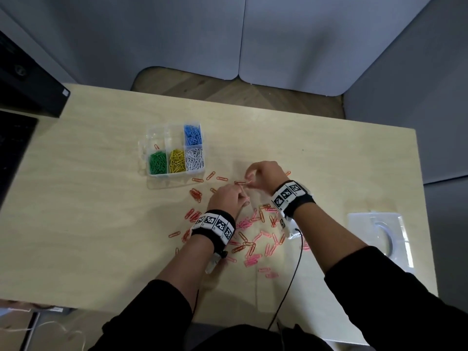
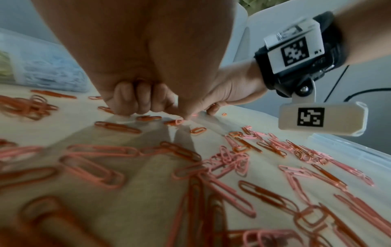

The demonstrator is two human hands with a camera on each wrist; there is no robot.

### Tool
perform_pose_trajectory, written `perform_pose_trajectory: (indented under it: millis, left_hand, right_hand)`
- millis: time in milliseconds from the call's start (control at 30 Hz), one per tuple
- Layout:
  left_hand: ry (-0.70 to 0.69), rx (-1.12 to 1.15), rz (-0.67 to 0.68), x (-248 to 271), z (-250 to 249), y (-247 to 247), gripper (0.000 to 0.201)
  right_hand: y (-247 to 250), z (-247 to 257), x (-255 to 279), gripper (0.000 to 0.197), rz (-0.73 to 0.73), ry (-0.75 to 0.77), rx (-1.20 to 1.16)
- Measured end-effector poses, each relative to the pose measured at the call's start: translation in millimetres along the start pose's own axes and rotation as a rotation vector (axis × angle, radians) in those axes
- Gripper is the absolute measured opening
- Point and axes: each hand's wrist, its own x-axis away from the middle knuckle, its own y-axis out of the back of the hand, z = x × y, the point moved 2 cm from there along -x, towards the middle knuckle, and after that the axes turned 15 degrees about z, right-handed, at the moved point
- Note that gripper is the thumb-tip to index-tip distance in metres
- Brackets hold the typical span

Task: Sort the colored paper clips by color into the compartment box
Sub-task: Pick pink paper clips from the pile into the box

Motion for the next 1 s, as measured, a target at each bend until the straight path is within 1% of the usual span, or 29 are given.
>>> perform_pose_trajectory:
  millis: [67,100,200,267,333,367,400,433,467,533,567,600,633,667,700,733,800,833,867,900,933,1000]
  left_hand:
    - [0.028,-0.029,0.024,3,5,1,0.016]
    - [0.031,-0.027,0.023,5,9,1,0.016]
    - [0.018,0.005,-0.015,12,13,5,0.018]
    - [-0.01,0.046,-0.023,12,12,7,0.024]
    - [-0.02,0.113,-0.037,9,10,7,0.025]
    - [-0.022,0.166,-0.049,7,10,6,0.022]
    - [-0.028,0.222,-0.061,3,9,4,0.018]
    - [-0.037,0.265,-0.066,0,7,2,0.013]
    - [-0.047,0.285,-0.066,-3,4,1,0.014]
    - [-0.062,0.242,-0.048,-10,-4,0,0.025]
    - [-0.065,0.199,-0.044,-13,-7,0,0.026]
    - [-0.071,0.153,-0.051,-15,-11,0,0.024]
    - [-0.075,0.11,-0.066,-17,-15,0,0.021]
    - [-0.082,0.072,-0.083,-19,-17,-2,0.018]
    - [-0.085,0.039,-0.091,-20,-20,-3,0.014]
    - [-0.088,0.012,-0.093,-20,-23,-4,0.011]
    - [-0.078,-0.018,-0.095,-22,-25,-9,0.011]
    - [-0.059,-0.015,-0.087,-22,-25,-10,0.012]
    - [-0.04,-0.009,-0.073,-21,-26,-10,0.013]
    - [-0.022,-0.012,-0.057,-20,-25,-11,0.014]
    - [-0.006,-0.028,-0.038,-20,-25,-12,0.015]
    - [0.03,-0.069,0.015,-16,-25,-14,0.017]
  right_hand:
    - [-2,-1,1,0.015,0.013,0.001,0.069]
    - [-6,-2,2,0.014,0.013,0.006,0.114]
    - [-20,-6,8,0.015,-0.051,0.063,0.192]
    - [-28,-8,10,0.015,-0.082,0.109,0.23]
    - [-31,-10,15,0.014,-0.083,0.102,0.217]
    - [-30,-13,19,0.012,-0.094,0.074,0.151]
    - [-28,-20,24,0.011,-0.133,0.048,0.015]
    - [-24,-27,30,0.008,-0.173,0.008,-0.188]
    - [-22,-35,38,0.005,-0.197,-0.01,-0.435]
    - [-18,-45,56,0.018,-0.174,-0.031,-0.929]
    - [-16,-48,65,0.021,-0.157,-0.026,-1.132]
    - [-15,-52,74,0.022,-0.148,-0.012,-1.295]
    - [-14,-57,83,0.022,-0.152,-0.014,-1.398]
    - [-15,-61,91,0.024,-0.148,-0.019,-1.442]
    - [-16,-70,97,0.026,-0.151,-0.044,-1.392]
    - [-18,-76,102,0.025,-0.143,-0.071,-1.241]
    - [-23,-85,110,0.016,-0.098,-0.135,-0.768]
    - [-26,-87,112,0.014,-0.088,-0.157,-0.551]
    - [-29,-86,113,0.016,-0.095,-0.171,-0.398]
    - [-32,-83,112,0.019,-0.121,-0.174,-0.296]
    - [-34,-78,112,0.022,-0.151,-0.171,-0.247]
    - [-37,-73,109,0.022,-0.209,-0.169,-0.222]
